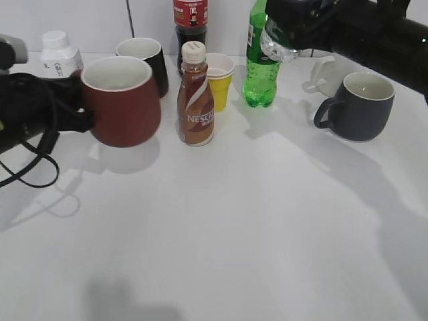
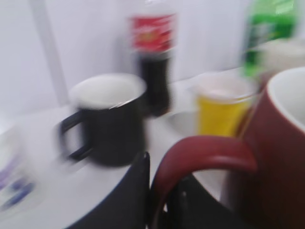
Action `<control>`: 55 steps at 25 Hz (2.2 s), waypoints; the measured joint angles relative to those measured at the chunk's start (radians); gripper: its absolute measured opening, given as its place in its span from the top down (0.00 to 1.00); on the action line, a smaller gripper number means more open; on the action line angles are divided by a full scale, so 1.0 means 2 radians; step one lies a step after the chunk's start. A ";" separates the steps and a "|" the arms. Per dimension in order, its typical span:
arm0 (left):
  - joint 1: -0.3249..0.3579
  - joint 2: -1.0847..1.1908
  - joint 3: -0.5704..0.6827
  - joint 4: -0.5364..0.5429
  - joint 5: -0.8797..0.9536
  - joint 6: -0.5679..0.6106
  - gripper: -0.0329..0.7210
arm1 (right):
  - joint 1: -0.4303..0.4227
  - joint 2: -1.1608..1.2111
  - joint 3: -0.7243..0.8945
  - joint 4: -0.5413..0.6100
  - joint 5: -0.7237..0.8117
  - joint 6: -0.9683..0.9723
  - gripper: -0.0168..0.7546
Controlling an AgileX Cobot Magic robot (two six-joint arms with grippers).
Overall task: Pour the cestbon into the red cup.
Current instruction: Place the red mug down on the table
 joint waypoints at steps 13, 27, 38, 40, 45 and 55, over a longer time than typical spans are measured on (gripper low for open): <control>0.020 0.128 -0.006 -0.099 -0.130 0.050 0.87 | 0.000 0.038 0.001 0.024 0.026 -0.029 0.36; 0.020 0.225 -0.089 -0.120 -0.146 0.092 0.87 | 0.000 0.077 0.001 0.003 0.053 -0.041 0.36; 0.020 0.235 -0.090 -0.122 -0.165 0.091 0.69 | 0.000 0.079 0.001 -0.024 0.067 -0.056 0.36; 0.020 0.235 -0.083 -0.121 -0.171 0.091 0.63 | 0.000 0.083 0.001 -0.025 0.067 -0.068 0.36; 0.020 0.222 -0.047 -0.116 -0.187 0.091 0.60 | 0.000 0.109 0.001 -0.014 0.061 -0.079 0.36; 0.020 0.136 0.032 -0.105 -0.190 0.062 0.59 | 0.000 0.163 0.001 -0.002 -0.011 -0.098 0.36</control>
